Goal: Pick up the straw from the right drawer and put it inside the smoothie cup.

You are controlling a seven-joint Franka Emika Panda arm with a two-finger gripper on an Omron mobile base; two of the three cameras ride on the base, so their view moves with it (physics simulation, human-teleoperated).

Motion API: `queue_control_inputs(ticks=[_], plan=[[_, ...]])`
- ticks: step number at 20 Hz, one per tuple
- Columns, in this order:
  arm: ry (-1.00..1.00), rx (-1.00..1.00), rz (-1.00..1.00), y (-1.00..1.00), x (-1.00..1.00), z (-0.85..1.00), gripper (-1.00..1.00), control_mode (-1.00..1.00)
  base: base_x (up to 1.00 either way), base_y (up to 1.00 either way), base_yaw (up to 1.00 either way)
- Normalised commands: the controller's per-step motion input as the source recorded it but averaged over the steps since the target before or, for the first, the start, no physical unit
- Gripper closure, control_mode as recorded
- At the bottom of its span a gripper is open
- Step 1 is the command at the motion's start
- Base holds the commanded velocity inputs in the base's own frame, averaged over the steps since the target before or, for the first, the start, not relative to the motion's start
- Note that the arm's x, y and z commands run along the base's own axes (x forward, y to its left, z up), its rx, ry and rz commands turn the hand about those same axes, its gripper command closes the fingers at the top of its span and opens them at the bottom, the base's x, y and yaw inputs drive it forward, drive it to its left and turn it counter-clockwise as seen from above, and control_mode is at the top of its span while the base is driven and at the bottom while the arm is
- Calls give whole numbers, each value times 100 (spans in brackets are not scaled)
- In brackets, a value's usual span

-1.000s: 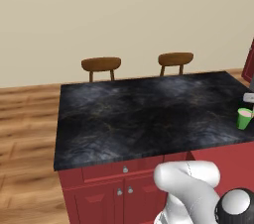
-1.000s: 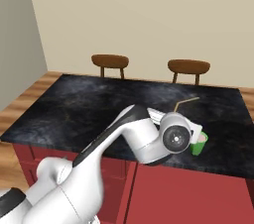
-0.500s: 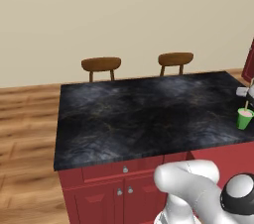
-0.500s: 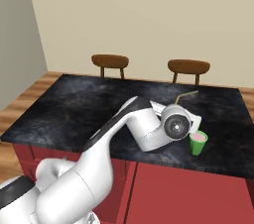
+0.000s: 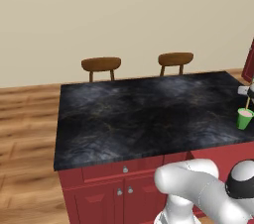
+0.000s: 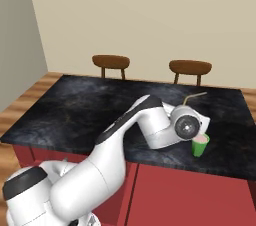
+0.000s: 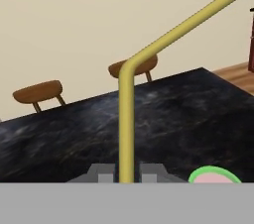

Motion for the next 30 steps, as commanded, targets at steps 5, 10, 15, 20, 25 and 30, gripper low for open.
queue_control_inputs(ticks=[5,10,15,20,25,30], plan=[[0,2,2,-27,6,-16,100,-100,0,0,0],[0,0,1,-4,19,-39,100,-100,0,0,0],[0,0,0,0,21,-29,100,-100,0,0,0],[0,0,0,0,5,-5,100,-100,0,0,0],[-3,0,0,-10,0,-1,100,-100,0,0,0],[-6,0,0,-17,6,-1,100,-100,0,0,0]])
